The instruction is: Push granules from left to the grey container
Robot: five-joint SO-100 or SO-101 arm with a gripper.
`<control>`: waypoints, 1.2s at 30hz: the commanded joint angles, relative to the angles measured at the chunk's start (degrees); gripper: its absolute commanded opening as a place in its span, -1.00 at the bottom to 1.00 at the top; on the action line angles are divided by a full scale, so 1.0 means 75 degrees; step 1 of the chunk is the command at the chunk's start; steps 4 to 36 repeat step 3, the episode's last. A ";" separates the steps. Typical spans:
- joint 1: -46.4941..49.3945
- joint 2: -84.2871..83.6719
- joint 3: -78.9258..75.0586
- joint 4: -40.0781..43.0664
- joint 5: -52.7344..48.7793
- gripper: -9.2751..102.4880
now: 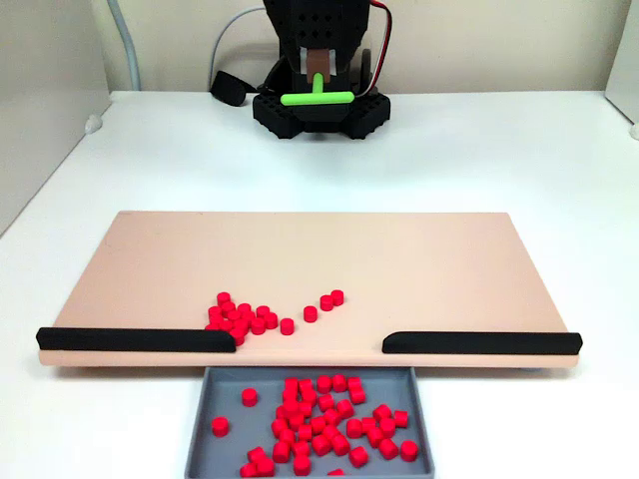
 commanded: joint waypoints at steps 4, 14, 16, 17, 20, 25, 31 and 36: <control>0.0012 0.0246 -0.0152 0.0035 0.0000 -0.84; 0.0012 0.0246 -0.0152 0.0035 0.0000 -0.84; 0.0012 0.0246 -0.0152 0.0035 0.0000 -0.84; 0.0012 0.0246 -0.0152 0.0035 0.0000 -0.84; 0.0012 0.0246 -0.0152 0.0035 0.0000 -0.84; 0.0012 0.0246 -0.0152 0.0035 0.0000 -0.84; 0.0012 0.0246 -0.0152 0.0035 0.0000 -0.84; 0.0012 0.0246 -0.0152 0.0035 0.0000 -0.84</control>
